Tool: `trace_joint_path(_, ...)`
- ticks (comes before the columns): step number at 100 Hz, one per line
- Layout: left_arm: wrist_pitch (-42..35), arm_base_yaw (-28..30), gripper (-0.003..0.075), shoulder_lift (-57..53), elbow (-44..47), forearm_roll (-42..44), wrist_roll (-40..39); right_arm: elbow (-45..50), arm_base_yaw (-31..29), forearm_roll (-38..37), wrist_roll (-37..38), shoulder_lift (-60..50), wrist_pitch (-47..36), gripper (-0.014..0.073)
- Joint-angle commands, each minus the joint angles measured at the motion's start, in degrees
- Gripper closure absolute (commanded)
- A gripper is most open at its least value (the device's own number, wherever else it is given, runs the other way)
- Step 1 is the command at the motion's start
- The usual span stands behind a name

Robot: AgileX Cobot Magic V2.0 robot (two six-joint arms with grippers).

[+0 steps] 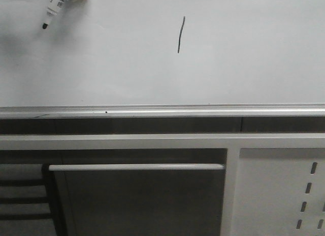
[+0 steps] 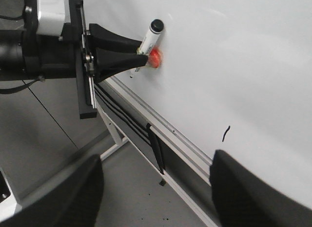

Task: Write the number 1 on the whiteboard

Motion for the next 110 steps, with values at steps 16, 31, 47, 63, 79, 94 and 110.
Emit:
trace_joint_path(16,-4.0,0.4,0.0741,-0.4,-3.1,6.3,-0.4,-2.0,-0.4,1.7,-0.4,-0.9,-3.8,0.0167)
trace_joint_path(31,-5.2,0.4,0.0741,-0.4,-3.1,8.8,-0.4,-2.0,-0.4,1.7,-0.4,-0.9,-3.8,0.0167)
trace_joint_path(47,-5.4,0.4,0.0741,-0.6,-3.1,3.3,-0.4,-2.0,-0.4,1.7,-0.4,-0.9,-3.8,0.0167)
trace_joint_path(63,-4.9,0.4,0.0741,-1.6,-3.1,-5.4,-0.4,-2.0,-0.4,1.7,-0.4,-0.9,-3.8,0.0167)
trace_joint_path(79,-2.1,0.4,0.0741,-2.1,-3.1,-10.6,-4.6,-2.0,-0.4,1.7,-0.4,-0.9,-3.8,0.0167)
trace_joint_path(94,-0.8,0.4,0.0741,-2.1,-3.1,-11.7,-6.7,-2.0,-0.4,1.7,-0.4,-0.9,-3.8,0.0167)
trace_joint_path(110,2.1,0.4,0.0741,-2.8,-3.1,-14.5,-6.8,-2.0,-0.4,1.7,-0.4,-0.9,-2.7,0.0167)
